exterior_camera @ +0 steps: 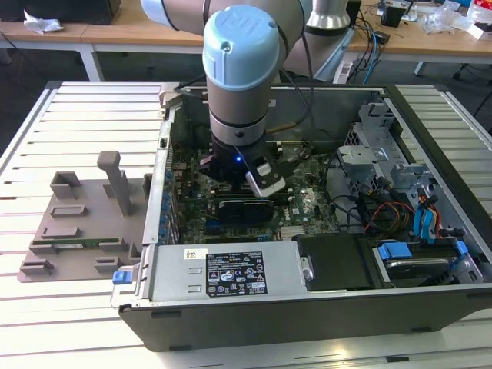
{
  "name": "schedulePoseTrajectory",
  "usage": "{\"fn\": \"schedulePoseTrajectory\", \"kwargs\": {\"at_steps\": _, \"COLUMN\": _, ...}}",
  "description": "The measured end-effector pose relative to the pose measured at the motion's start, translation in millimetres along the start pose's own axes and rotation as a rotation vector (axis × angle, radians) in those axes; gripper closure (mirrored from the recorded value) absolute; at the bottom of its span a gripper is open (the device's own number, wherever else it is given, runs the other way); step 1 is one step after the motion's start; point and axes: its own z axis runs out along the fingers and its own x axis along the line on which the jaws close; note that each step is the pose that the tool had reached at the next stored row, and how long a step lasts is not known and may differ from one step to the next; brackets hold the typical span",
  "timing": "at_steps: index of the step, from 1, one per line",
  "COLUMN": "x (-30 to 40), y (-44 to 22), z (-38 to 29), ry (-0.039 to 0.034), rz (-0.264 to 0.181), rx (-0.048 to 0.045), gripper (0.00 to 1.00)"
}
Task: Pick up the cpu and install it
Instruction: 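Install the second cpu locking lever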
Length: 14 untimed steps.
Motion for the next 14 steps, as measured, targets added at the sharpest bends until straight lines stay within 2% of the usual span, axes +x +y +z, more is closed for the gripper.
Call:
{"fn": "schedulePoseTrajectory", "kwargs": {"at_steps": 4, "x": 5.8, "y": 5.4, "z": 7.3, "ry": 0.0001, "rz": 0.0, "rx": 0.0001, "gripper": 0.89}}
{"fn": "schedulePoseTrajectory", "kwargs": {"at_steps": 8, "x": 6.3, "y": 10.2, "z": 12.5, "ry": 0.0001, "rz": 0.0, "rx": -0.0001, "gripper": 0.89}}
{"fn": "schedulePoseTrajectory", "kwargs": {"at_steps": 14, "x": 7.1, "y": 9.4, "z": 12.7, "ry": -0.001, "rz": -0.001, "rx": 0.0078, "gripper": 0.89}}
